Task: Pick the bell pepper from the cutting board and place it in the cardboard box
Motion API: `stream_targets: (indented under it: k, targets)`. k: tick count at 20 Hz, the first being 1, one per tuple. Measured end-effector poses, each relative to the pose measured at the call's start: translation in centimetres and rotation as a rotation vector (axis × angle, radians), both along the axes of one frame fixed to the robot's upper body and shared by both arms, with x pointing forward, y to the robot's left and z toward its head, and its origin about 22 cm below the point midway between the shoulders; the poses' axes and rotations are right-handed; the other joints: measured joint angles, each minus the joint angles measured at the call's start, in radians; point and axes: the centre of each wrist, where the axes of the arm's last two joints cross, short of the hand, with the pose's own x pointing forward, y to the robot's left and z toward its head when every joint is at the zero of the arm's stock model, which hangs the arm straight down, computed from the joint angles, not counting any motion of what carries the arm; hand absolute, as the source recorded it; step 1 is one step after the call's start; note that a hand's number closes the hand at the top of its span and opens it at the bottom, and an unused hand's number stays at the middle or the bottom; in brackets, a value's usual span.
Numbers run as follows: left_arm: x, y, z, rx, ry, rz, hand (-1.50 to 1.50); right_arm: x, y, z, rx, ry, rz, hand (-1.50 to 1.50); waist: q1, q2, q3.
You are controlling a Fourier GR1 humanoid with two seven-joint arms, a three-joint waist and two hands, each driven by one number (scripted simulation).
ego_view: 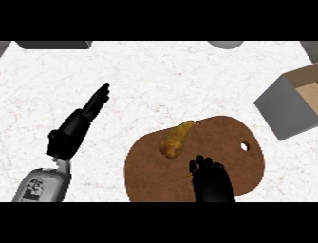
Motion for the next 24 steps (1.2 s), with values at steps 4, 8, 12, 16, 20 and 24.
stream_targets:
  k: [4, 8, 12, 16, 20, 24]
  targets:
    - [0.2, 0.0, 0.5, -0.001, -0.006, 0.005, 0.00, -0.5, -5.9, 0.2, 0.019, -0.005, 0.130, 1.50, -0.006, 0.003, 0.004]
    - [0.1, 0.2, 0.5, 0.000, -0.007, 0.006, 0.00, -1.1, -12.0, 0.9, 0.030, 0.037, 0.294, 1.50, -0.012, 0.006, 0.009]
    - [-0.2, 0.1, 0.1, -0.006, -0.001, 0.023, 0.00, -0.5, -18.4, 3.3, 0.049, -0.024, 0.387, 1.50, -0.024, 0.005, 0.010]
    - [-0.6, 0.4, -0.1, -0.006, 0.001, 0.033, 0.00, -0.5, -23.6, 6.2, 0.106, -0.085, 0.455, 1.50, -0.035, 0.002, 0.010]
    - [-0.8, 0.9, -0.1, 0.004, 0.003, 0.049, 0.00, -0.7, -27.6, 9.9, 0.176, -0.118, 0.516, 1.50, -0.048, -0.002, 0.009]
    - [-0.7, 1.4, -0.2, 0.005, 0.010, 0.064, 0.00, -1.0, -30.5, 13.3, 0.291, -0.160, 0.567, 1.50, -0.062, -0.006, 0.007]
